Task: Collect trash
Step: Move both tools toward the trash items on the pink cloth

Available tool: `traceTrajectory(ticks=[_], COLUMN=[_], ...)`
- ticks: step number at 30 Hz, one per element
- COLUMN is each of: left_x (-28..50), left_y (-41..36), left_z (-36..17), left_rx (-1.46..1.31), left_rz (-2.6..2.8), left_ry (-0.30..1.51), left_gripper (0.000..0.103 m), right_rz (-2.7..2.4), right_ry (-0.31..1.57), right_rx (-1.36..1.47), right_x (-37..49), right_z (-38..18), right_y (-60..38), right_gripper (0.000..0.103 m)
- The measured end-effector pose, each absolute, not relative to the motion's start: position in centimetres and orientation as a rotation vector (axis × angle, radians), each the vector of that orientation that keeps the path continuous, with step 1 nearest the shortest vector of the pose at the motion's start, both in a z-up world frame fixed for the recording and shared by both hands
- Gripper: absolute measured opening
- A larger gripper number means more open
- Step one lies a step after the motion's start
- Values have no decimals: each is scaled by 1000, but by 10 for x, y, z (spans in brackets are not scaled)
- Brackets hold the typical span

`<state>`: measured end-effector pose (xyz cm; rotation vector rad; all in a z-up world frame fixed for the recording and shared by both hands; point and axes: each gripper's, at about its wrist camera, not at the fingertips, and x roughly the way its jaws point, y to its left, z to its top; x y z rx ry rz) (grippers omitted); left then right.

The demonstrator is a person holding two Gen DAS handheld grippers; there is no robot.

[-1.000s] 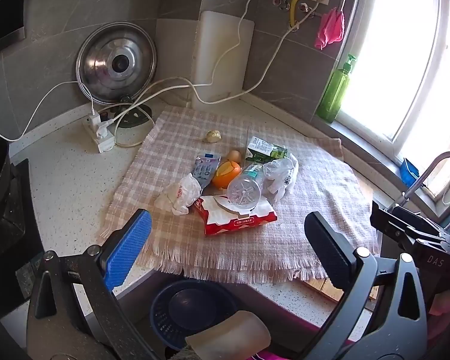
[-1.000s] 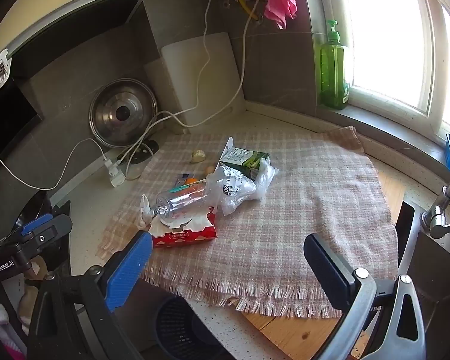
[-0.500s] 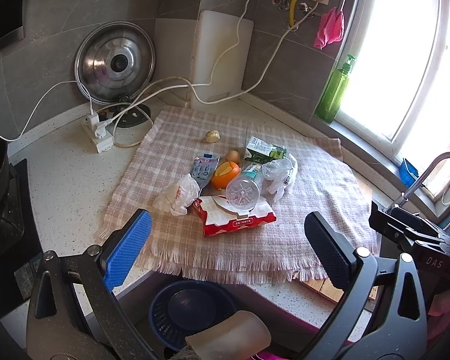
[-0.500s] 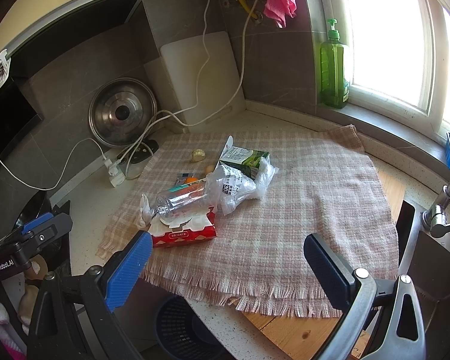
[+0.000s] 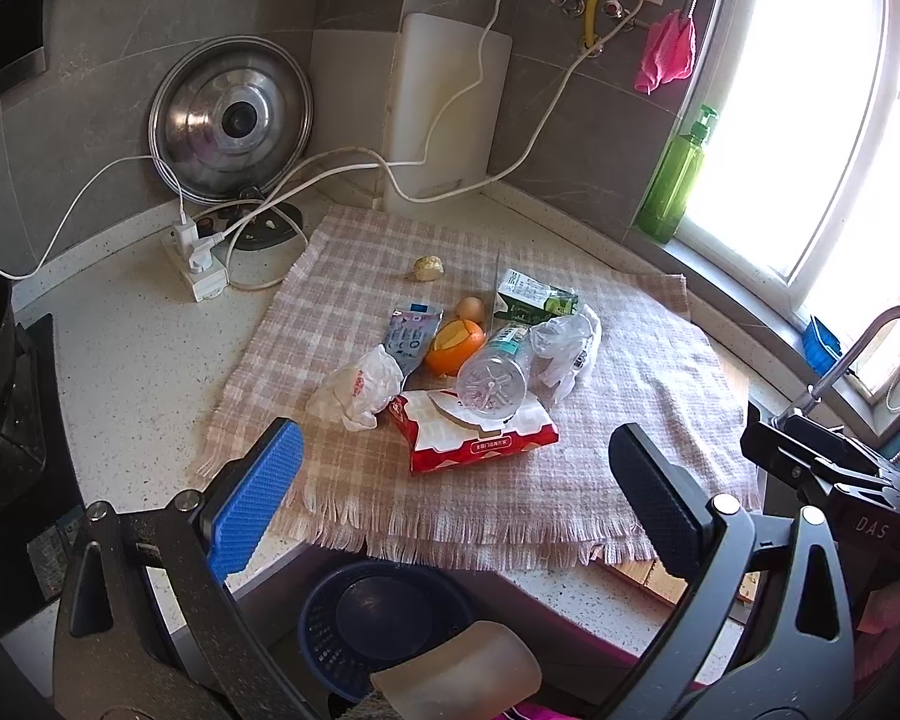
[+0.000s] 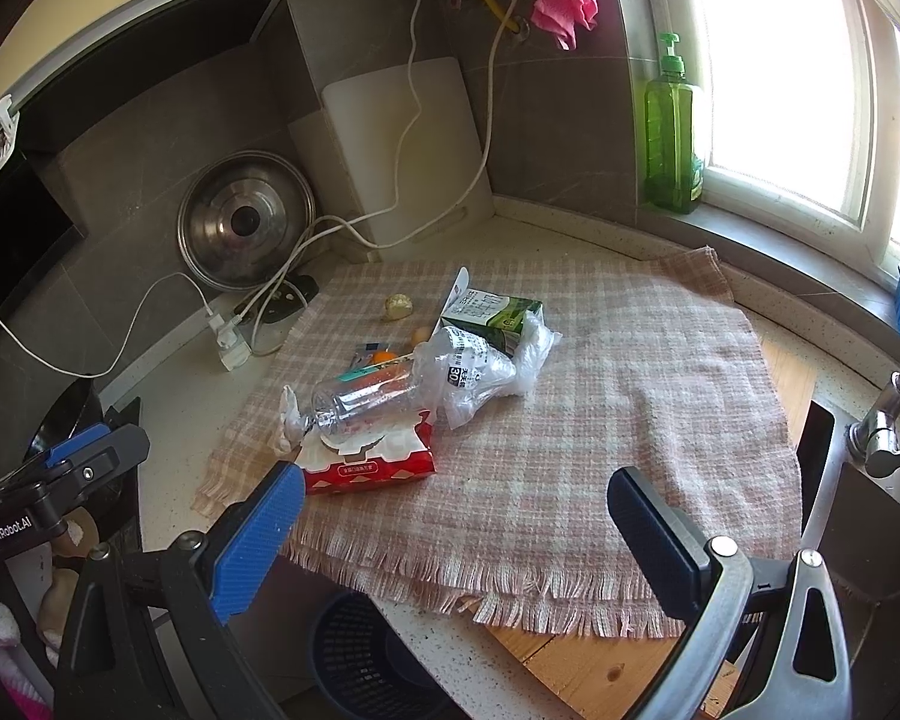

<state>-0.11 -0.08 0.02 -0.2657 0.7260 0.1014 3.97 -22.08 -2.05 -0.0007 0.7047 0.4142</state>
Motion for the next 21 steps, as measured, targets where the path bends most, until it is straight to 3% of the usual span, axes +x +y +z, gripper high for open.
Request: traceTrajectory(ticks=[21], left_x=[12], left_y=[36], left_z=[-48], left_rx=[-378], left_rz=[120], left_ry=[824], left_gripper=[103], right_rz=[415], right_ry=[811], right_rx=[58], right_x=[77], right_z=[-43], right_y=[-229], right_gripper=[102])
